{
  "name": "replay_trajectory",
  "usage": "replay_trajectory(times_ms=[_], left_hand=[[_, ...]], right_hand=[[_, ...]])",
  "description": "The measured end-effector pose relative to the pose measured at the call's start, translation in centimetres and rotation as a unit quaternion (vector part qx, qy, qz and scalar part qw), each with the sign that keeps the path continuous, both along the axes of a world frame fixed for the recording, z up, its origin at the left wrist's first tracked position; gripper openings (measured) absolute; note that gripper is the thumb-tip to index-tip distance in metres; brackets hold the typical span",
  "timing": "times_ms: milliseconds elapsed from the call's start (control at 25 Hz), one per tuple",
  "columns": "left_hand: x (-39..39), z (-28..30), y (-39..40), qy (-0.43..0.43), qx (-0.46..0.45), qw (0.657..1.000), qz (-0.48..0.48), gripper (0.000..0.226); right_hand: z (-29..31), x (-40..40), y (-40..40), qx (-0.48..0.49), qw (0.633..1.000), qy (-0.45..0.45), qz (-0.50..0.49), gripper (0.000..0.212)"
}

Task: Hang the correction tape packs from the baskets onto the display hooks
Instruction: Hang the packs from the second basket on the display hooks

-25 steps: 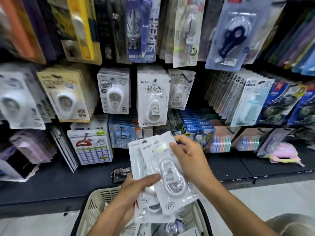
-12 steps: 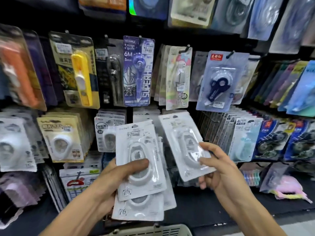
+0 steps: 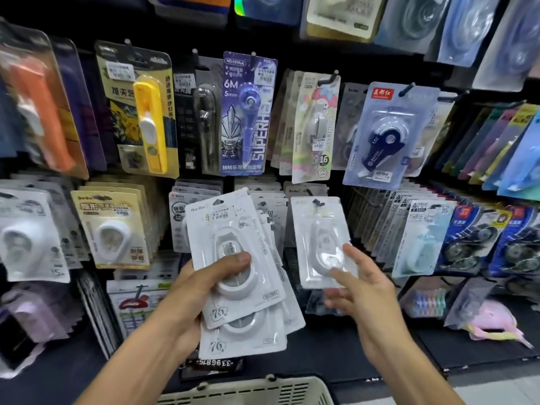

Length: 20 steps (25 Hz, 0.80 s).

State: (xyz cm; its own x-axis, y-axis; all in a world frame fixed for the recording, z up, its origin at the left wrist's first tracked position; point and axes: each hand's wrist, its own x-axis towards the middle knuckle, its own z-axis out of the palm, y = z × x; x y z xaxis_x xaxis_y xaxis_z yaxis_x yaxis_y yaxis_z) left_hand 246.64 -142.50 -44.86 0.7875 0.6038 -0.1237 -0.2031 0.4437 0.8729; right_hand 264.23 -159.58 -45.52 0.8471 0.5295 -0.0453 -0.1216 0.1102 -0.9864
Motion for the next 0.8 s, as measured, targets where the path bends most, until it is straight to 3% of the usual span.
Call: replay_trajectory(times_ms=[80, 240, 360, 480, 600, 800], left_hand=[[0.0, -0.1, -0.2, 0.006, 0.007, 1.0, 0.01, 0.072], [0.6, -0.4, -1.2, 0.019, 0.054, 0.998, 0.016, 0.086], [1.0, -0.4, -1.5, 0.027, 0.067, 0.997, -0.002, 0.084], [1.3, 0.3, -1.6, 0.012, 0.084, 0.996, -0.027, 0.071], [1.5, 0.7, -1.4, 0.024, 0.132, 0.99, -0.029, 0.077], [1.0, 0.2, -0.7, 0.028, 0.049, 0.992, -0.116, 0.087]], right_hand=[[-0.5, -0.8, 0.4, -0.007, 1.0, -0.008, 0.023, 0.055], [0.1, -5.0, 1.2, -0.053, 0.965, -0.17, 0.193, 0.048], [0.1, -5.9, 1.8, -0.083, 0.96, -0.214, 0.16, 0.044], [1.1, -5.1, 1.7, -0.035, 0.976, -0.13, 0.174, 0.011], [1.5, -4.6, 1.5, -0.015, 0.978, -0.1, 0.185, 0.013], [0.9, -3.8, 1.8, 0.075, 0.992, 0.015, 0.103, 0.018]])
